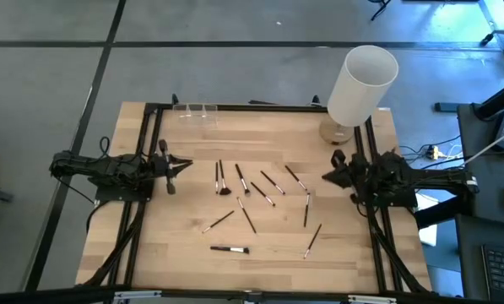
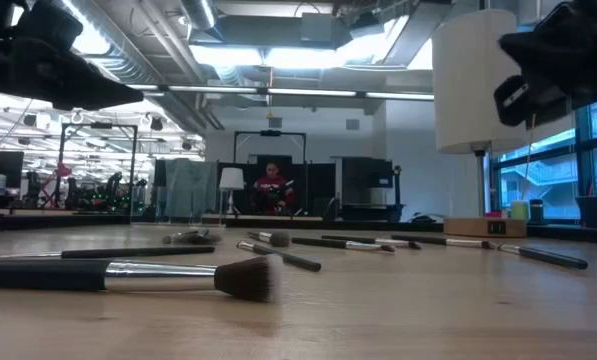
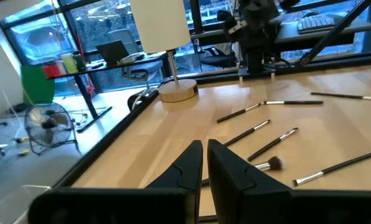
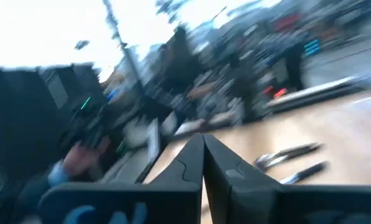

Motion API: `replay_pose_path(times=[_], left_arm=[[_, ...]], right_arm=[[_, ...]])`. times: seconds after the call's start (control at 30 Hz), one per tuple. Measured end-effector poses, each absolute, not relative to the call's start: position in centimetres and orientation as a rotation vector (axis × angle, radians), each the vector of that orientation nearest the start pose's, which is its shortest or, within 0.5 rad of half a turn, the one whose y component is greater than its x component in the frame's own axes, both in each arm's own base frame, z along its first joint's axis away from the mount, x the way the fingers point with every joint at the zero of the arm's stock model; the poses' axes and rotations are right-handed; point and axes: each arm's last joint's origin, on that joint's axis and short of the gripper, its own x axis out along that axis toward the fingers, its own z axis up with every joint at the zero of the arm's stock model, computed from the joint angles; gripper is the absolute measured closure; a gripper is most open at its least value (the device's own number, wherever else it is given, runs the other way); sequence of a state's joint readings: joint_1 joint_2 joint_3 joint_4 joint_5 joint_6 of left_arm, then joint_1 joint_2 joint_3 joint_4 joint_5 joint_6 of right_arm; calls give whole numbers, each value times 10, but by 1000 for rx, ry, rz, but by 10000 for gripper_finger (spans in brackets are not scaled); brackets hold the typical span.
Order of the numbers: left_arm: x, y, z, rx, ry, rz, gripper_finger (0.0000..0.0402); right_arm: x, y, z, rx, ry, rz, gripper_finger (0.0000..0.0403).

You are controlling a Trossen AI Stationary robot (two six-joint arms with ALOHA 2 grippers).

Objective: Put items in baskets/containers
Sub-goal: Put the black powder brush into the transparent organizer

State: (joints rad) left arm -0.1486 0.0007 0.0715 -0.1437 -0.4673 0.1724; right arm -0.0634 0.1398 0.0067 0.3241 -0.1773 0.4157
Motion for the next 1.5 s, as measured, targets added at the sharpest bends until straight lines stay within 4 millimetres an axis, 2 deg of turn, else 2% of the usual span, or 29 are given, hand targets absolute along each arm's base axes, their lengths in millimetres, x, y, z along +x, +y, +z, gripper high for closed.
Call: replay_pose_path(times=[0.1,0.3,0.43,0.6,0.7,0.9,1.0,1.13,1.37,1.5], left_arm=[[90,1,177,218,74,357,382],[91,-1,186,46,-41,305,382],[89,1,195,81,-120,360,382],[88,1,205,24,-233,363,382],[91,1,200,44,-170,390,382],[110,4,184,91,21,460,381],[124,9,179,141,104,459,372],[152,17,188,173,247,434,341],[231,30,211,252,554,299,274],[273,33,207,328,737,187,258]], right_arm=[[105,-4,189,355,-174,71,395],[111,-8,204,276,-120,17,368],[119,-11,214,239,-85,-37,346],[131,-13,220,328,-25,-55,321],[134,-13,225,385,1,-31,313],[138,-14,250,201,1,-55,311],[139,-18,254,127,106,-157,311],[141,-24,243,51,253,-303,311],[143,-31,222,-17,466,-366,311],[145,-33,219,10,490,-376,311]])
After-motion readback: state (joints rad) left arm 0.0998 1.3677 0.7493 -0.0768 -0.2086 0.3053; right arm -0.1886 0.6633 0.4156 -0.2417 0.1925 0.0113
